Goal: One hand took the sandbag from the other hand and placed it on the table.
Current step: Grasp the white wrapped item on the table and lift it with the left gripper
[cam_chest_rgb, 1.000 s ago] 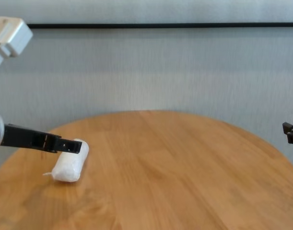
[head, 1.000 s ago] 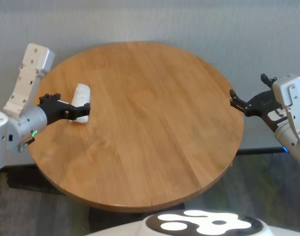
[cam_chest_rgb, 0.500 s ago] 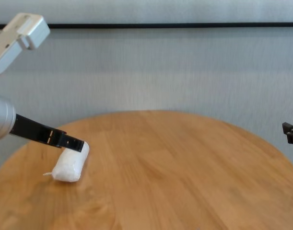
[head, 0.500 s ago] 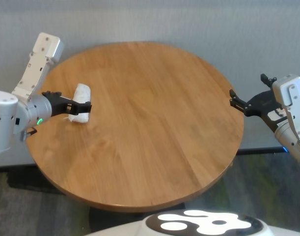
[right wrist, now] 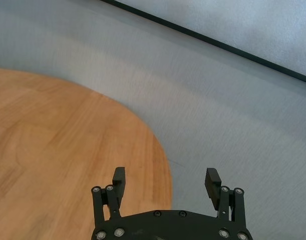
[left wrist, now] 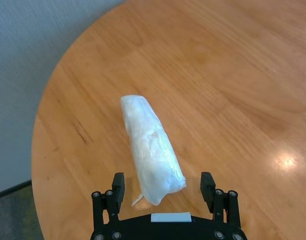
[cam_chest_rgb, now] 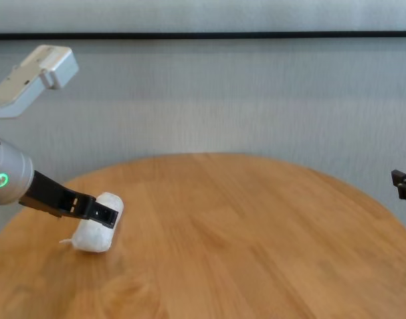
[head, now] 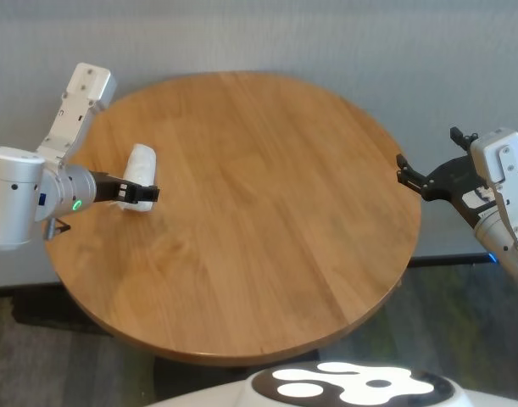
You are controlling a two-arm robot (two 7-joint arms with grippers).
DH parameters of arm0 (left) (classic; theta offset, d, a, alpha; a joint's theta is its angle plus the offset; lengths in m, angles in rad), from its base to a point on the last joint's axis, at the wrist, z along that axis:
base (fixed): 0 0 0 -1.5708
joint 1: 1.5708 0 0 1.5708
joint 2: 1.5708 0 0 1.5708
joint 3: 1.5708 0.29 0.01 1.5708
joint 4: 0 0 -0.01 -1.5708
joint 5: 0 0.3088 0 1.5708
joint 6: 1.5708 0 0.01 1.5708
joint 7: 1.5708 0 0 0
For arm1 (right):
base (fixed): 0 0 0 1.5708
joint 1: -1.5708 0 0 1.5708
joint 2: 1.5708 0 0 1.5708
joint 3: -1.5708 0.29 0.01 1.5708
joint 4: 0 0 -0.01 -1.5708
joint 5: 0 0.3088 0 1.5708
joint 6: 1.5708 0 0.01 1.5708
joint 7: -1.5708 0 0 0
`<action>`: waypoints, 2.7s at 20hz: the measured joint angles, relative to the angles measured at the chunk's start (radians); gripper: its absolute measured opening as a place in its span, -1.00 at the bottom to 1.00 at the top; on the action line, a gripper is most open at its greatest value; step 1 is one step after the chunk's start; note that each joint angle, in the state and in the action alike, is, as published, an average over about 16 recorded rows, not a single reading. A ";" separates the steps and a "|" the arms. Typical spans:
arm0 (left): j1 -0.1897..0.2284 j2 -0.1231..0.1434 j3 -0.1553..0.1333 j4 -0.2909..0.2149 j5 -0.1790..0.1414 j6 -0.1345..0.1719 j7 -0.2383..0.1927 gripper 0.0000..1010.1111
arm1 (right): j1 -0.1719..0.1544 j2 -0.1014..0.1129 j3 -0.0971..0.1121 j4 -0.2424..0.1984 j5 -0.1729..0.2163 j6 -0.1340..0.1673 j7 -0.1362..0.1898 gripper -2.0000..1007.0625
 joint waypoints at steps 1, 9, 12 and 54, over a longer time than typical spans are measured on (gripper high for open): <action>-0.007 -0.005 0.002 0.013 0.003 0.002 -0.002 0.98 | 0.000 0.000 0.000 0.000 0.000 0.000 0.000 0.99; -0.053 -0.039 0.025 0.100 0.036 -0.005 -0.018 0.98 | 0.000 0.000 0.000 0.000 0.000 0.000 0.000 0.99; -0.068 -0.050 0.032 0.127 0.048 -0.011 -0.023 0.98 | 0.000 0.000 0.000 0.000 0.000 0.000 0.000 0.99; -0.094 -0.120 0.022 0.287 0.152 -0.095 -0.053 0.98 | 0.000 0.000 0.000 0.000 0.000 0.000 0.000 0.99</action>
